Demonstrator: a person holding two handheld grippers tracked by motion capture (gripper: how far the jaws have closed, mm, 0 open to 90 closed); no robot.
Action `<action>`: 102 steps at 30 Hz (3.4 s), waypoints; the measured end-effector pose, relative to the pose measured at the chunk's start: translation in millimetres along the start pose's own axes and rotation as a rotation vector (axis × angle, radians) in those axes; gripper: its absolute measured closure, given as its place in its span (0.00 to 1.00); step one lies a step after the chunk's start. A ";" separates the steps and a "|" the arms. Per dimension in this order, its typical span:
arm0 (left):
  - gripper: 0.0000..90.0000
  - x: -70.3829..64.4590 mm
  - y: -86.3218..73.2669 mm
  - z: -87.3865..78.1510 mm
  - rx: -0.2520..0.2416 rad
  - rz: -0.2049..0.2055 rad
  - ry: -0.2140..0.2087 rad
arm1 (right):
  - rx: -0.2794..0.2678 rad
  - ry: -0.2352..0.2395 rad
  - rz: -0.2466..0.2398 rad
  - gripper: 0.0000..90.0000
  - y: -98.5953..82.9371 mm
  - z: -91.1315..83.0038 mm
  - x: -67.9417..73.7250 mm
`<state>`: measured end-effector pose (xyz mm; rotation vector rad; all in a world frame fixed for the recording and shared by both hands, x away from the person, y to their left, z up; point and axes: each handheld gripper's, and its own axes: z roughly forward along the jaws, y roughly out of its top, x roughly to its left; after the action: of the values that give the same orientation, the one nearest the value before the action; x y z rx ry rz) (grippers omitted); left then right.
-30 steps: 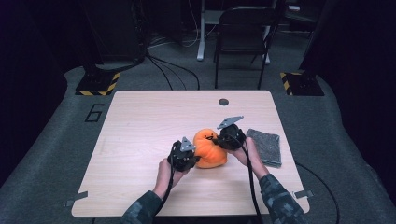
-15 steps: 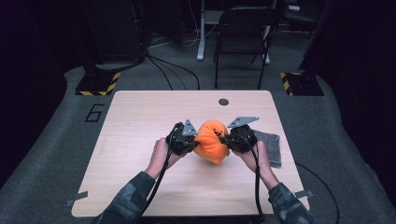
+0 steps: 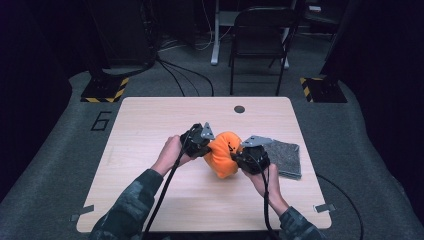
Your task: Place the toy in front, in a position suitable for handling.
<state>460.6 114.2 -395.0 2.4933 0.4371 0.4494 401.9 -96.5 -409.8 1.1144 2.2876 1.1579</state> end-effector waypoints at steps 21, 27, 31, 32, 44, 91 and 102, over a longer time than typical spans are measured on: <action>0.68 15.1 -24.8 49.8 0.038 -0.012 -0.127 | 0.039 -0.039 0.130 0.72 -28.1 38.2 -26.7; 0.56 19.1 -30.2 45.6 0.037 -0.048 -0.116 | 0.018 -0.054 0.134 0.53 -25.4 37.9 -27.4; 0.36 23.8 -37.0 39.6 0.017 -0.101 -0.122 | 0.012 -0.027 0.090 0.23 -19.2 26.4 -37.4; 0.36 24.8 -39.4 37.9 0.008 -0.109 -0.128 | 0.012 -0.027 0.090 0.23 -19.2 26.4 -37.4; 0.13 -0.9 -81.6 11.0 -0.142 -0.253 -0.069 | 0.076 0.141 -0.130 0.01 4.3 28.3 -61.6; 0.06 -57.7 -204.8 -11.2 -0.105 -0.625 0.194 | 0.116 -0.080 0.032 0.77 14.9 35.8 5.6; 0.06 -58.5 -202.1 -8.5 -0.087 -0.611 0.211 | 0.032 -0.197 0.204 0.75 11.6 29.9 17.6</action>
<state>362.8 254.2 -518.1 2.0905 1.1866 0.4623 414.4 -63.2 -418.0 1.4341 2.0880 1.0329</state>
